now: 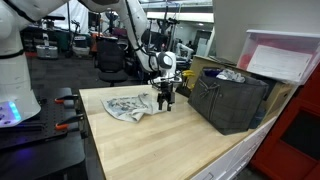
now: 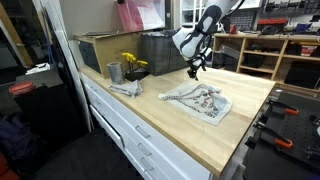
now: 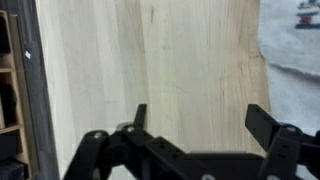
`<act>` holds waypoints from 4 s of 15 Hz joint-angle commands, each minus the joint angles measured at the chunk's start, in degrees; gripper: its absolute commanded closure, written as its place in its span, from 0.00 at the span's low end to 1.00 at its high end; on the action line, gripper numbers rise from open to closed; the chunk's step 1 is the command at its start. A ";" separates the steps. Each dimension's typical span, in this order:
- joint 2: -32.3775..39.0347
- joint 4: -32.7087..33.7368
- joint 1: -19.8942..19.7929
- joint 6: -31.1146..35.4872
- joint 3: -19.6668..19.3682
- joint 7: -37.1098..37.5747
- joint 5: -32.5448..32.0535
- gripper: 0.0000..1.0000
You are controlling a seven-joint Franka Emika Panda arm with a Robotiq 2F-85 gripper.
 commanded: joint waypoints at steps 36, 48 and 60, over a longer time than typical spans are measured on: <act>-1.86 -0.86 -15.75 -25.81 13.55 -38.70 23.64 0.96; -19.83 -26.58 -14.31 4.02 13.31 -50.14 6.88 0.99; -31.08 -37.64 -13.34 6.38 19.57 -70.42 14.29 0.99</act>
